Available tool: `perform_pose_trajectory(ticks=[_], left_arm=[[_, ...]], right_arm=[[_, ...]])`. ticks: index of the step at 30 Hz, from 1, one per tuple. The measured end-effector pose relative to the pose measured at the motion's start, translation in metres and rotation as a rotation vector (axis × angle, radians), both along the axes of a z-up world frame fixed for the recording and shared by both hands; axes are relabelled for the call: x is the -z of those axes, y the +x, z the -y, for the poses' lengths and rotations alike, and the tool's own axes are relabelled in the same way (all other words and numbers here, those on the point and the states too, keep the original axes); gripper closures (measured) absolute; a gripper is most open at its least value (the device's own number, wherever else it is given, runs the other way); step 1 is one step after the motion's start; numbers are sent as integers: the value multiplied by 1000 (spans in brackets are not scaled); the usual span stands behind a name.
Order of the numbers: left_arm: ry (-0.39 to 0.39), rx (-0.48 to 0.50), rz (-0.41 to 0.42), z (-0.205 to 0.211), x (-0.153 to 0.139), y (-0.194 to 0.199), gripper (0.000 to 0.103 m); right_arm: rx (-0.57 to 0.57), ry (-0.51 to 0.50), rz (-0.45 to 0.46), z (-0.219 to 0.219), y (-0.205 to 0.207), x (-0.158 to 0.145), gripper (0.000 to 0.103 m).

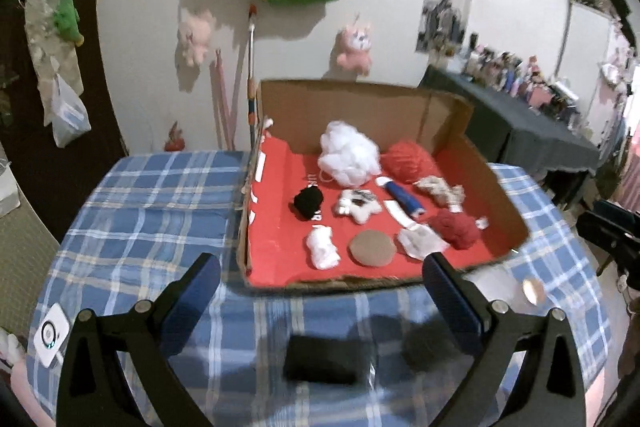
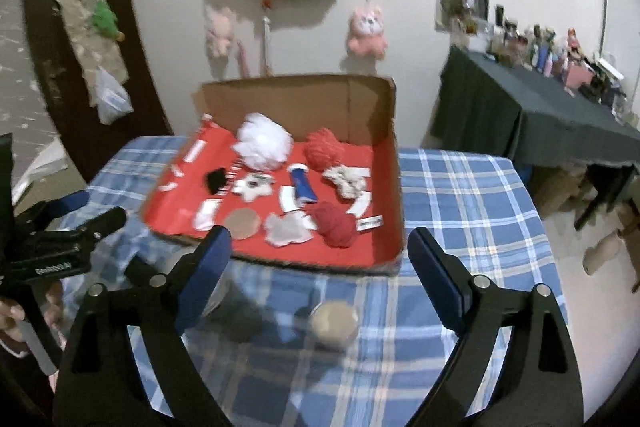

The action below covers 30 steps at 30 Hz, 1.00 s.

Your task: Organize soft objects

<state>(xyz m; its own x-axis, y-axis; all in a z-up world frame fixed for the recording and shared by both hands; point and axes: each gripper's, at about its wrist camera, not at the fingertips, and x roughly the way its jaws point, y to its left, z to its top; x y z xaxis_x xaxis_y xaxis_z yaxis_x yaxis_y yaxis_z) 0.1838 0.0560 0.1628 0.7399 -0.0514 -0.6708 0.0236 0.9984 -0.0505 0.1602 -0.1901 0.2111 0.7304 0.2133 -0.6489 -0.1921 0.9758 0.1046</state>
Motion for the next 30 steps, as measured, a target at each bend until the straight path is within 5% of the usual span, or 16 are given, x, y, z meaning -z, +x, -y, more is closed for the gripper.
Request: perform_pose_trajectory(ticks=[7,12,20,30], left_arm=[[10,66,125,17,-3,-81,0],[-18,95,119,30,25,-115,0],[-13,110,29,47,87,-115,0],[23,43,-60,45,132,-100,0]], right_arm=[[-4,3,77,-9,-69,21,6],[39,-25,48,-15,-88,63,6],[81,-55,-69,-18,-78,137,6],[118,-104,-140,-18,-68,171,6]])
